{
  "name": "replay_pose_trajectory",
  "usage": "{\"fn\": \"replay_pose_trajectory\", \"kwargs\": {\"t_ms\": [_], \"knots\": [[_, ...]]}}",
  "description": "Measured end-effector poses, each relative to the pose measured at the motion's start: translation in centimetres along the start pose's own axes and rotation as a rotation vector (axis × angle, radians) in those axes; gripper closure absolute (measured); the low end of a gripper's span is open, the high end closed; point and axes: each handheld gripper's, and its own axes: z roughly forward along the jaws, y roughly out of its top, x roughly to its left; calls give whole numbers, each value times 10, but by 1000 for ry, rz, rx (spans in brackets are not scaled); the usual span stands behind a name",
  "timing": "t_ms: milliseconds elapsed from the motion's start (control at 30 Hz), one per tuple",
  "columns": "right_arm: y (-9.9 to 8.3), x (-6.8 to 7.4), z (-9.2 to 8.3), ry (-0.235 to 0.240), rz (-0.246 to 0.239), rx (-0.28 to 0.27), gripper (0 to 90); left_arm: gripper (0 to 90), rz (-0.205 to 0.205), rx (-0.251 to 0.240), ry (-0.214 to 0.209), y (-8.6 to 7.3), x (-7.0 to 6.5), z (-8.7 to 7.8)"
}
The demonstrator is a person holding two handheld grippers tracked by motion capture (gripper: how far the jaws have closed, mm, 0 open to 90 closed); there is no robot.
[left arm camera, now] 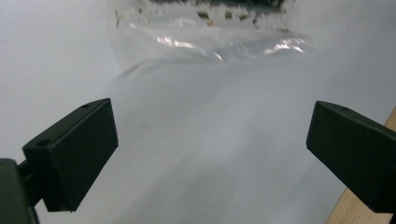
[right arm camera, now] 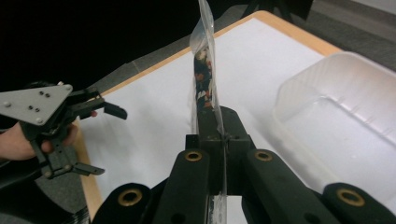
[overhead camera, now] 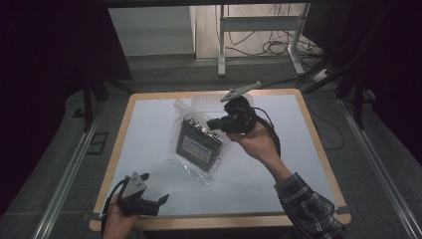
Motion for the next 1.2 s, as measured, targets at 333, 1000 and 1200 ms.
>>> {"fn": "replay_pose_trajectory", "kwargs": {"t_ms": [333,1000,1200], "knots": [[16,-19,-19,-56,27,-37,892,18,1,0,0,0,0,0],[55,-67,-52,-156,95,-101,891,18,-3,1,3,0,1,0],[61,-82,-57,-174,125,-128,891,18,-3,1,1,0,1,0]]}}
